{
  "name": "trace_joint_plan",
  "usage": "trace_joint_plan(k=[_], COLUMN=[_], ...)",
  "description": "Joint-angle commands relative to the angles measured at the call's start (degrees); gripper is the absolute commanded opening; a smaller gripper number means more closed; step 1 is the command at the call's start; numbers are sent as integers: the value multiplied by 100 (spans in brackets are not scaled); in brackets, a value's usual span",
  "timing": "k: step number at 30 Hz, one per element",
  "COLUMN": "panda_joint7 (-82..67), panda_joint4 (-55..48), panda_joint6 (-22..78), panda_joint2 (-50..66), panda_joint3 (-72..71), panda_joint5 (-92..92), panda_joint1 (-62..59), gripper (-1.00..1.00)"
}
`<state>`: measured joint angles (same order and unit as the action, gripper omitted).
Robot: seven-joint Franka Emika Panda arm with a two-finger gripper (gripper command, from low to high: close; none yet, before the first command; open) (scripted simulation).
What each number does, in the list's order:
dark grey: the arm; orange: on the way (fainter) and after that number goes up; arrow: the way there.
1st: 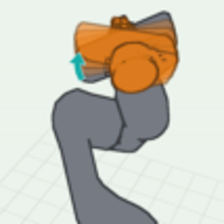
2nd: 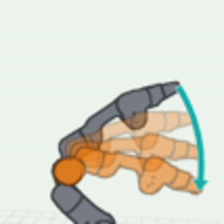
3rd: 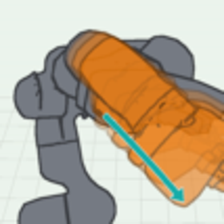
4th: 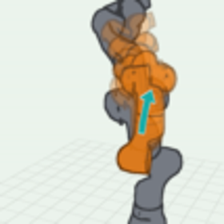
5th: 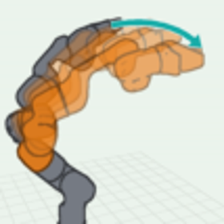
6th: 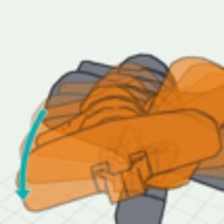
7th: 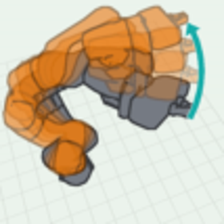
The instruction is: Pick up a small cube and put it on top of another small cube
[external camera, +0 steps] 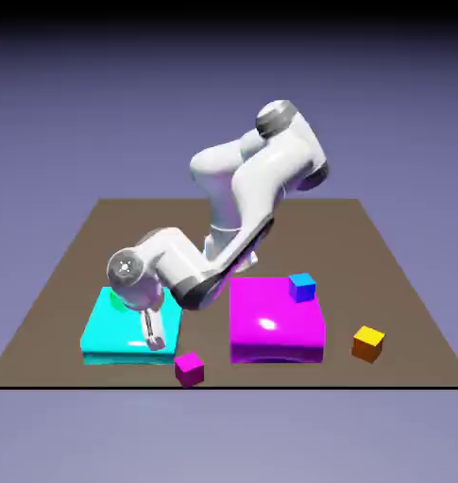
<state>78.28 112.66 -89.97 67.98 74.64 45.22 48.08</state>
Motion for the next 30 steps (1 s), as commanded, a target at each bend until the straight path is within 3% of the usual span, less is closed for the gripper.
trace_joint_plan(k=[1, 12, 25, 30], panda_joint7=[240, 2881, 6112, 6324], panda_joint4=[-35, -415, 372, 506], panda_joint6=[96, 1150, 407, 115], panda_joint2=[208, 2492, 2753, 3155], panda_joint3=[135, 1621, 1125, 1049], panda_joint5=[188, 2239, 4157, 4672], panda_joint1=[121, 1446, 1545, 1824], gripper=[0, 0, 0, 0])
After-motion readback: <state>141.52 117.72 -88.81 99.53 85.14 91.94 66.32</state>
